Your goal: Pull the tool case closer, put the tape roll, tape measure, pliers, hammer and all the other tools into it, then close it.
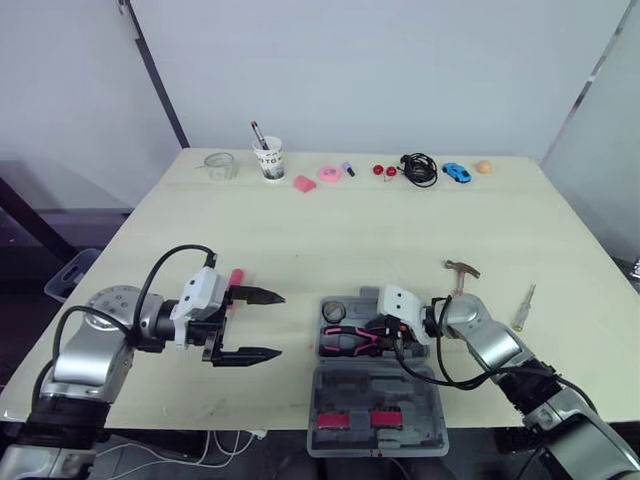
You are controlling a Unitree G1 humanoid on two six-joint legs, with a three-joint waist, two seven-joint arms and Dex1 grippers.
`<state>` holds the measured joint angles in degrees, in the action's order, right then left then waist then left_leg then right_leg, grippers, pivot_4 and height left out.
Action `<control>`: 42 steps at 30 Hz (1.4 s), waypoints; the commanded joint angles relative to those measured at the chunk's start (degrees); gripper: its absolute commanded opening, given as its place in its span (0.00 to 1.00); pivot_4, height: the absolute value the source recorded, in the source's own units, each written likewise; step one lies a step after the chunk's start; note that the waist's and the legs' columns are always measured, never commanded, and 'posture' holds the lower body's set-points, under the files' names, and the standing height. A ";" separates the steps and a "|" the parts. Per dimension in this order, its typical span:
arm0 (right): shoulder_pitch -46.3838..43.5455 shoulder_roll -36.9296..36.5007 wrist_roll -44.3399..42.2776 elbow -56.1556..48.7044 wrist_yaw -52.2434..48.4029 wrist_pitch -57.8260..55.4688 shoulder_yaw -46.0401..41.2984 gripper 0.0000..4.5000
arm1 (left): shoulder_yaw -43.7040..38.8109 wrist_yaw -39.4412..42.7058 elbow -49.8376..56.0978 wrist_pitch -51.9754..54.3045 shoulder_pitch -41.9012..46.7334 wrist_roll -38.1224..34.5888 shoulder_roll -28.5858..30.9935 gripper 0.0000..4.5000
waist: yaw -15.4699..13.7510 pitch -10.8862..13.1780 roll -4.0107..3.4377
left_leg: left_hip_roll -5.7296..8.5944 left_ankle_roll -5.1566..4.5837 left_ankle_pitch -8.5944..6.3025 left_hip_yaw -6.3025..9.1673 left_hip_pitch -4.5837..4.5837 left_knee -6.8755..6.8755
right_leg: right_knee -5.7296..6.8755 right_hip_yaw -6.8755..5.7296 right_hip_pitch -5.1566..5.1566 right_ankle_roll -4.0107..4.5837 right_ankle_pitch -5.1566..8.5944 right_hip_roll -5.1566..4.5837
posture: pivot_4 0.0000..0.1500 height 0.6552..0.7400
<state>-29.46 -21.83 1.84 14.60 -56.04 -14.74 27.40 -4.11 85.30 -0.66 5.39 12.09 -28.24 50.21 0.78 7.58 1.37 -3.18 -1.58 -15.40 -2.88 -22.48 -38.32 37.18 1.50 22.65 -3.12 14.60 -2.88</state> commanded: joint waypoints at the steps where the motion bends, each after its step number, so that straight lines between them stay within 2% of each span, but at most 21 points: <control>1: 4.01 -0.85 5.71 7.54 0.67 -3.46 5.20 0.01 | -1.22 -0.35 1.91 -0.30 -0.62 -0.38 0.21 1.00 | 0.00 -0.17 0.03 | 0.00 0.00 0.00 -0.01 0.02 0.00 | 0.03 0.01 0.00 0.02 0.01 0.00 | 1.00 1.00; 6: 4.37 -0.17 4.01 5.60 2.44 -0.38 2.14 0.01 | -1.31 -1.34 1.96 -0.68 -2.02 -0.34 -0.39 1.00 | -0.01 -0.45 0.15 | -0.01 0.00 0.00 -0.05 0.27 0.00 | 0.12 0.06 -0.19 0.05 0.03 -0.01 | 1.00 1.00; 11: 5.78 2.17 -2.35 -1.04 6.41 3.59 -6.98 0.01 | -2.24 -3.85 2.53 0.26 -3.32 -1.16 -1.64 1.00 | -0.01 -0.38 0.18 | -0.02 0.01 -0.01 -0.03 0.34 0.02 | 0.11 0.07 -0.30 0.07 0.05 -0.03 | 1.00 1.00; 15: 9.02 1.72 -6.39 -8.06 7.37 7.77 -12.36 0.01 | -3.97 -7.87 3.42 1.36 -5.56 -1.89 -3.22 1.00 | -0.05 -0.04 -0.21 | -0.01 0.01 0.00 -0.01 0.13 0.01 | 0.13 0.14 -0.11 0.06 0.04 -0.04 | 1.00 1.00; 18: 12.75 0.26 -9.47 -14.00 8.67 7.49 -17.28 0.01 | -6.42 -12.31 4.84 3.36 -8.09 -3.09 -4.90 1.00 | -0.06 0.13 -0.31 | -0.01 0.01 0.00 -0.01 -0.23 0.00 | 0.17 0.06 0.20 -0.09 -0.05 -0.01 | 1.00 1.00; 24: 22.16 -2.25 -14.99 -22.43 11.50 7.21 -26.93 0.01 | -11.79 -18.44 6.68 3.65 -15.23 -3.44 -7.41 1.00 | -0.06 0.15 -0.29 | -0.02 0.01 -0.01 0.04 -0.24 0.06 | 0.03 0.03 0.17 -0.06 -0.03 -0.05 | 1.00 1.00; 29: 31.02 -3.59 -17.74 -25.33 12.46 9.84 -33.18 0.01 | -15.49 -22.67 6.33 2.03 -20.14 -2.91 -9.91 1.00 | -0.12 0.17 -0.27 | -0.02 0.01 -0.01 0.03 -0.24 0.07 | -0.08 0.03 0.14 0.08 0.05 -0.08 | 1.00 1.00; 31: 34.30 -3.54 -19.26 -26.40 13.07 10.57 -35.99 0.12 | -16.79 -23.88 5.73 1.18 -21.92 -2.45 -10.72 1.00 | -0.13 0.17 -0.28 | -0.02 0.01 -0.01 0.04 -0.22 0.06 | -0.07 0.04 0.14 0.10 0.05 -0.09 | 1.00 1.00; 38: 46.30 -2.11 -22.22 -28.56 15.61 13.57 -43.47 0.82 | -20.55 -26.58 1.48 -2.64 -28.20 -0.77 -13.13 1.00 | -0.12 0.16 -0.27 | -0.02 0.01 -0.01 0.06 -0.19 0.09 | -0.13 0.07 0.11 0.10 0.06 -0.12 | 1.00 1.00; 39: 47.96 -1.74 -22.63 -28.80 15.99 13.89 -44.36 0.87 | -21.08 -26.81 0.58 -3.31 -28.94 -0.45 -13.38 1.00 | -0.14 0.16 -0.28 | -0.02 0.01 -0.01 0.05 -0.20 0.10 | -0.16 0.07 0.12 0.10 0.06 -0.12 | 1.00 1.00; 40: 49.84 -1.35 -22.94 -28.98 16.18 14.45 -45.20 0.99 | -21.58 -27.06 -0.29 -3.97 -29.66 -0.28 -13.73 1.00 | -0.14 0.16 -0.28 | -0.03 0.01 -0.02 0.05 -0.20 0.15 | -0.20 0.06 0.12 0.10 0.06 -0.13 | 1.00 1.00; 42: 52.82 -0.60 -23.59 -29.03 16.30 15.58 -46.40 0.99 | -22.06 -27.27 -1.81 -5.27 -30.63 0.17 -14.22 1.00 | -0.13 0.16 -0.27 | -0.04 0.02 -0.02 0.06 -0.21 0.17 | -0.23 0.05 0.13 0.11 0.07 -0.15 | 1.00 1.00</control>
<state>23.11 -22.64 -20.26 -11.99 -40.02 -1.23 -16.95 -24.49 58.25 -2.63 2.05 -18.61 -28.33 36.05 0.65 7.75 1.09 -3.23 -1.57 -15.42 -2.80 -22.68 -38.16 36.96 1.56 22.78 -3.01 14.67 -3.06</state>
